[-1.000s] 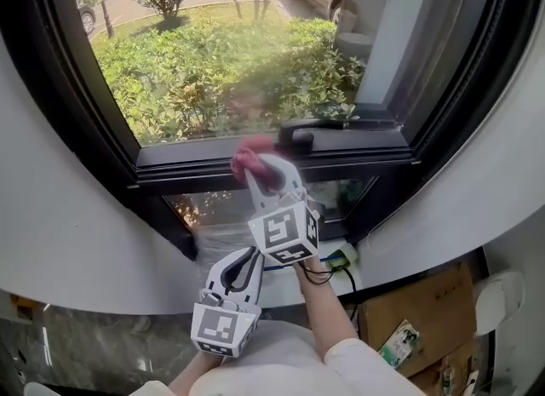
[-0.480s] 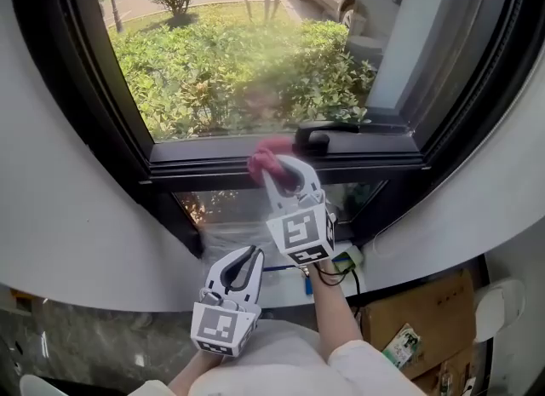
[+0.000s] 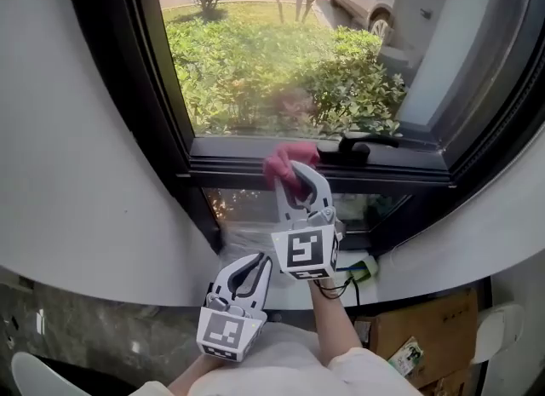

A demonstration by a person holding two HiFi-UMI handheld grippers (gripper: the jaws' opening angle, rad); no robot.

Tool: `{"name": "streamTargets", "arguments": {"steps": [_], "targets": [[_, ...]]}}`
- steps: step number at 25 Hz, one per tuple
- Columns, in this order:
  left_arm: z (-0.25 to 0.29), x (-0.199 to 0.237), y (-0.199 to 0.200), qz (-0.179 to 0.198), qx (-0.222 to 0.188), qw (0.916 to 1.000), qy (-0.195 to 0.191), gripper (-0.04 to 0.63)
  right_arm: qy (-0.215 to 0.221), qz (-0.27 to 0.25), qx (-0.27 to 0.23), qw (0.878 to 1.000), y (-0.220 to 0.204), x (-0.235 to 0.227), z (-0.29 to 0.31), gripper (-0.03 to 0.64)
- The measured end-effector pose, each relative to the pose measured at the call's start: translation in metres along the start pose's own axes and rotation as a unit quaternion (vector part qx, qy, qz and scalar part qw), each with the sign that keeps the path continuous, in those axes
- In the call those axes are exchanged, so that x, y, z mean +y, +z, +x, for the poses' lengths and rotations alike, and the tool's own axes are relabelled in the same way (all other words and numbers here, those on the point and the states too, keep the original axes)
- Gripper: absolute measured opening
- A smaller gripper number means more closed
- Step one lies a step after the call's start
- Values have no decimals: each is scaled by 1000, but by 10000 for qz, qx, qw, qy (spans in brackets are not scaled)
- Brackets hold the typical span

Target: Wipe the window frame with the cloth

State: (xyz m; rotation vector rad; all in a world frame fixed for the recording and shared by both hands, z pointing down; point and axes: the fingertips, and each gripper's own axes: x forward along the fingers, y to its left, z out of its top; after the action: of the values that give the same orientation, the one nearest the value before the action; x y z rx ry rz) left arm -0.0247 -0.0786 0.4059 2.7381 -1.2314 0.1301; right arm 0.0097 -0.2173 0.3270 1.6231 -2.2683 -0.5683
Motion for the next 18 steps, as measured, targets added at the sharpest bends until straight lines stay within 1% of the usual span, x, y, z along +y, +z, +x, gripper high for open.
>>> {"name": "streamTargets", "arguments": {"steps": [2,4,6,8,12,14,18], "targets": [[-9,8,-1,-4,33,10000,88,41,307,-14,-299,9991,20,35,11,74],[-18,16,-1,13,32,9998,175,41,641,-10,-490,9967,35,69,21,74],[-27,23,-3,10,26,9996,278,41,929,26,-603,9938,44,97,30,74],[-34,32,-5,-27,40,9992,395,41,1125,19,-644,9916,49,117,37,74],[-45,45,-8,-162,105,9980,610,41,1314,-1,-595,9895,47,138,52,74],[-48,50,-9,-211,115,9974,677,41,1359,-105,-525,9893,44,146,61,74],[-46,54,-12,-269,170,9967,742,41,1233,-462,-572,9896,39,153,72,74]]}}
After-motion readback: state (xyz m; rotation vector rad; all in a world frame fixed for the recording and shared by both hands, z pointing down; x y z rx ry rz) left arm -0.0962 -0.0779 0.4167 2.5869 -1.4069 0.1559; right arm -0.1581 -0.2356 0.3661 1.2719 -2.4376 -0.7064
